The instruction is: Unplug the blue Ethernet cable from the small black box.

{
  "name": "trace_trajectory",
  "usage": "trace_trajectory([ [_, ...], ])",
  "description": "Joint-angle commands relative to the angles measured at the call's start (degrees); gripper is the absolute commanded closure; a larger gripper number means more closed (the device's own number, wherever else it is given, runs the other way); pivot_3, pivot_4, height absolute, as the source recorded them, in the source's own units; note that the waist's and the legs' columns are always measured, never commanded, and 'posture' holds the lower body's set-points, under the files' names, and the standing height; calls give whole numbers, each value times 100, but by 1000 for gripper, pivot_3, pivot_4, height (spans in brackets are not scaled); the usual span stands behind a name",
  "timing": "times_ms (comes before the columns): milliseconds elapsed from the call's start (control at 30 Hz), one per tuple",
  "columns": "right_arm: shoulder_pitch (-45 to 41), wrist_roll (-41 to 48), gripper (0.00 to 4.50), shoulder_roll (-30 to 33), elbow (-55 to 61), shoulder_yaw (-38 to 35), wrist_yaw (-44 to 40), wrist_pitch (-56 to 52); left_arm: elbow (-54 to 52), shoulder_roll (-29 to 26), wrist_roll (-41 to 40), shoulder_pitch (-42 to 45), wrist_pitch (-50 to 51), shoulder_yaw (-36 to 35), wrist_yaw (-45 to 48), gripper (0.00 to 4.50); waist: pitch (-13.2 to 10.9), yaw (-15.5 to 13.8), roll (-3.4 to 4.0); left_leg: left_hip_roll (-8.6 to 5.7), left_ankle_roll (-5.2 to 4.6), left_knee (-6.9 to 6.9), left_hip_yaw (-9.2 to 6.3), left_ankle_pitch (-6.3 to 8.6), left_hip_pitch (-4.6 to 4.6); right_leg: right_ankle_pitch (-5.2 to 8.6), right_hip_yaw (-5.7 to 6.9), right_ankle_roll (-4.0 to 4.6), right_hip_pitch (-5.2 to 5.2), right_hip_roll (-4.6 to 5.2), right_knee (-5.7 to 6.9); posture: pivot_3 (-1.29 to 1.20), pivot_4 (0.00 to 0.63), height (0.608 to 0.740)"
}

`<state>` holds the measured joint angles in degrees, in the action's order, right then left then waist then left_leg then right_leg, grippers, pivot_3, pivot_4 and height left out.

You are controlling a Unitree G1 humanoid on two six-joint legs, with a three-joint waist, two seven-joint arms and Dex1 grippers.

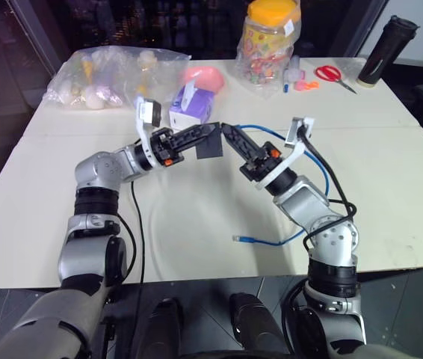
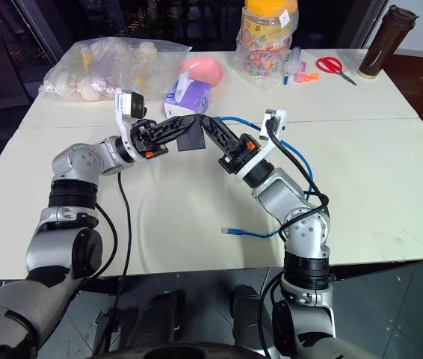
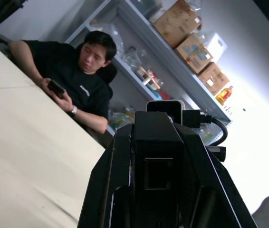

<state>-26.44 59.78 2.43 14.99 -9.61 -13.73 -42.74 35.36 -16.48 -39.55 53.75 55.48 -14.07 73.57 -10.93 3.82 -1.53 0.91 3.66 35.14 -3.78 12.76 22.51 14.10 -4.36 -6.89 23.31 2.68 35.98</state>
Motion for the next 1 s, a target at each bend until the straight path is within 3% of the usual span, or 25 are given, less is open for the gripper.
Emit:
trace_trajectory([
  [33, -141, 69, 4460, 451, -20, -669, 45, 322, 170, -460, 6, 146, -349, -251, -53, 3985, 0, 0, 0, 0, 0, 1, 0, 0, 1, 0, 0, 0, 0, 0, 0, 0, 150, 739],
  [233, -246, -19, 4460, 829, -313, -931, 99, 477, 319, -568, 68, 211, -722, -205, -208, 3985, 0, -18, 0, 0, -1, -10, 1, 1, 1, 0, 0, 0, 1, 0, -9, 0, 150, 739],
  [400, -632, -1074, 4460, 1140, -1411, -999, 751, 855, -384, 142, 1407, -259, -3019, 669, -1243, 3985, 0, -151, 1, -2, -1, -2, 17, 0, 2, -1, -12, 0, -3, 6, -25, 0, 150, 739],
  [567, -1050, -1979, 4460, 1452, -2558, -864, 1061, 1018, -602, 685, 1879, -665, -4197, 1052, -1649, 3985, 0, -153, 1, -2, -1, -6, 23, 1, 25, -2, -17, -2, 10, 5, -51, 0, 150, 739],
  [667, -1260, -2500, 3332, 1643, -3208, -725, 1132, 1023, -552, 976, 2091, -853, -4747, 1170, -2003, 3985, 1, -145, 2, -2, -2, -5, 25, 1, 34, -3, -18, -2, 16, 6, -52, 0, 150, 739],
  [867, -1347, -2900, 238, 1759, -3515, -602, 947, 740, -178, 1291, 2555, -889, -5615, 1394, -2524, 3985, 1, -138, 2, -2, -11, -2, 24, 6, 33, -3, -17, -3, 15, 2, -51, 0, 150, 739],
  [900, -1310, -2933, 56, 1775, -3445, -569, 913, 648, -60, 1309, 2617, -854, -5744, 1410, -2570, 3985, 1, -137, 2, -2, -11, -1, 24, 6, 33, -3, -18, -3, 14, 2, -52, 0, 150, 739],
  [1000, -1088, -2939, 56, 1787, -2980, -486, 775, 350, 437, 1338, 2827, -709, -6196, 1458, -2671, 3985, 1, -139, 2, -2, -11, 3, 25, 6, 33, -3, -18, -4, 13, 1, -51, 0, 150, 739],
])
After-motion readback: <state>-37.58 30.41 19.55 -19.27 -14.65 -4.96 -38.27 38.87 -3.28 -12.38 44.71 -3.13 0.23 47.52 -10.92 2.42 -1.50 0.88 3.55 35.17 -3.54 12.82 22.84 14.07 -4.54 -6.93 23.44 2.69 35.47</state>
